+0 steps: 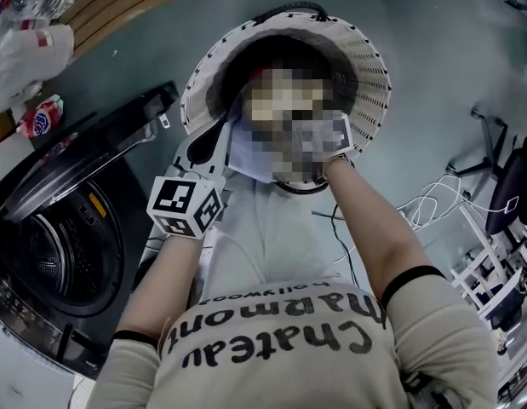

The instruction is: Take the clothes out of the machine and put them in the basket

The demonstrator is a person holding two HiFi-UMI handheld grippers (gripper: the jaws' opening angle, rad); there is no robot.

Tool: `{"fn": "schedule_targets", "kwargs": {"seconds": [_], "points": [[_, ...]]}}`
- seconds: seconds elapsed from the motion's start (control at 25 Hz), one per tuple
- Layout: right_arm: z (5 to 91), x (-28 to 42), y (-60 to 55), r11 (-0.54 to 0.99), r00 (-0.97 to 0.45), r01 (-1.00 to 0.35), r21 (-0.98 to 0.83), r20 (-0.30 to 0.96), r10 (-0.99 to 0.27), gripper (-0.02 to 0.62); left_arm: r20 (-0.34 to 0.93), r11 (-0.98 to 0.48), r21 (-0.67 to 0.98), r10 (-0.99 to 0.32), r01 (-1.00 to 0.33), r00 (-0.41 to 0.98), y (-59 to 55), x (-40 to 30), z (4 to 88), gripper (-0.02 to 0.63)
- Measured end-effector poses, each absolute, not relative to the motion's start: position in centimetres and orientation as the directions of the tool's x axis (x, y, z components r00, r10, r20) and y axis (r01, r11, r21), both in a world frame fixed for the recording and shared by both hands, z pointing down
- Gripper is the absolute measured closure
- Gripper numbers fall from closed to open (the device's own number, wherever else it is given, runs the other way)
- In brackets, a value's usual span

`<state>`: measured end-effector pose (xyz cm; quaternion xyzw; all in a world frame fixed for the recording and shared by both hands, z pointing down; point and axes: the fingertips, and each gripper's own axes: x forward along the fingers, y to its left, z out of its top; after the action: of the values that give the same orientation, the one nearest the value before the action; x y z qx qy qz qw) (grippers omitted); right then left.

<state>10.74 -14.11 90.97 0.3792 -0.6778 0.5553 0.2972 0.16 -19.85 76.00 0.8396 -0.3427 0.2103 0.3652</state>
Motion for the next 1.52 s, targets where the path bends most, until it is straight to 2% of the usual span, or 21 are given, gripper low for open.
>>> {"fn": "schedule_targets", "kwargs": {"seconds": [0.24, 0.56, 1.12, 1.24, 1.36, 1.52], "points": [[93.0, 10.8, -13.1, 0.058, -0.511, -0.859, -0.509, 0.84, -0.182, 0.535, 0.603, -0.513, 0.465, -0.413, -0.722, 0.682, -19.1, -0.5, 76.9, 0.598], [95.3, 10.2, -11.2, 0.045, -0.512, -0.859, -0.51, 0.857, -0.056, 0.527, 0.596, -0.523, 0.465, -0.412, -0.715, 0.689, -18.5, -0.8, 77.4, 0.598], [97.9, 11.9, -10.6, 0.013, -0.441, -0.898, -0.441, 0.897, -0.02, 0.488, 0.566, -0.547, 0.456, -0.43, -0.702, 0.703, -19.5, -0.8, 77.4, 0.598], [98.1, 12.7, -10.7, -0.01, -0.417, -0.909, -0.417, 0.909, -0.03, 0.46, 0.564, -0.552, 0.46, -0.423, -0.696, 0.709, -19.4, -0.4, 77.4, 0.598], [97.5, 13.6, -10.6, -0.051, -0.389, -0.919, -0.39, 0.921, -0.027, 0.387, 0.562, -0.55, 0.465, -0.423, -0.694, 0.711, -19.4, -0.3, 76.5, 0.598], [95.2, 13.7, -10.0, -0.091, -0.36, -0.928, -0.36, 0.933, -0.021, 0.379, 0.561, -0.536, 0.482, -0.419, -0.693, 0.714, -18.8, -1.0, 74.3, 0.598]]}}
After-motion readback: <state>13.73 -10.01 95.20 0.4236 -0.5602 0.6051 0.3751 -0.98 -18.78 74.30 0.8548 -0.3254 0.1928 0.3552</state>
